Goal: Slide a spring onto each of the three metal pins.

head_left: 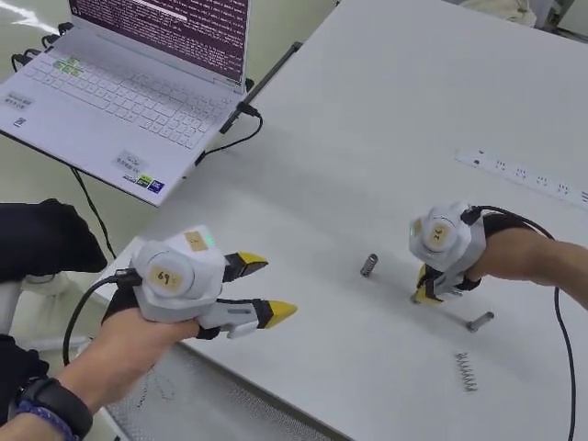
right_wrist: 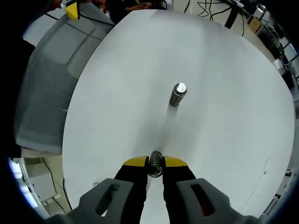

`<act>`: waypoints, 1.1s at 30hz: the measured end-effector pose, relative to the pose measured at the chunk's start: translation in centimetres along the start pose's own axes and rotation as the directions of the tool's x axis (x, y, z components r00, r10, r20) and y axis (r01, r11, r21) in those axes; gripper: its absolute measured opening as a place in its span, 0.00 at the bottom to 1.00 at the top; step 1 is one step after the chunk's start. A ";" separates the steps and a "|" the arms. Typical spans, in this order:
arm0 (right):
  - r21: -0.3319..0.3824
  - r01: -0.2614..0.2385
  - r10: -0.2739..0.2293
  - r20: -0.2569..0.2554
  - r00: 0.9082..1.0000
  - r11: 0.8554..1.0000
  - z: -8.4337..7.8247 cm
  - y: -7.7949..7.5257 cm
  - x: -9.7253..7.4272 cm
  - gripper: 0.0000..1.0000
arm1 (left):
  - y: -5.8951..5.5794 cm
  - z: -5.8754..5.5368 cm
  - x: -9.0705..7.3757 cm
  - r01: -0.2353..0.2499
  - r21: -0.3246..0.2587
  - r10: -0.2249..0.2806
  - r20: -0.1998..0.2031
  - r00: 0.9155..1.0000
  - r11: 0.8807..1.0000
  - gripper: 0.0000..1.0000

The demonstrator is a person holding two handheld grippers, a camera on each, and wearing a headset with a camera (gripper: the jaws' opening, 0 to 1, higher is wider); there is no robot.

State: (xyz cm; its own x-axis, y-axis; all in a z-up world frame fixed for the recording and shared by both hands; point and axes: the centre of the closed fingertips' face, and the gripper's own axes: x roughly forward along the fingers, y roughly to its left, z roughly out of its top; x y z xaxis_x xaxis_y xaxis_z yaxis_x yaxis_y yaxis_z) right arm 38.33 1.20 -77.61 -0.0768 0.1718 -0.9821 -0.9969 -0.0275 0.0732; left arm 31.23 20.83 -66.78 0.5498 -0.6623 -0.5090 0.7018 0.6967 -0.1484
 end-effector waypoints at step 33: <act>-0.031 0.069 -0.068 0.017 0.998 0.997 0.0 -0.5 -2.6 0.22 | -0.7 0.8 0.4 0.018 0.015 -0.018 0.005 1.000 1.000 0.41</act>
State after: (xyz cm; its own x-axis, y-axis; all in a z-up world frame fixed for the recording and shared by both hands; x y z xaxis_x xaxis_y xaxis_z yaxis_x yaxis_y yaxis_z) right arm 39.01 0.81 -75.06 -0.0088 0.1899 -0.9818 -0.9989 -0.0459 0.0001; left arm 31.31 19.88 -66.22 0.5397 -0.6758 -0.5020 0.7180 0.6808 -0.1448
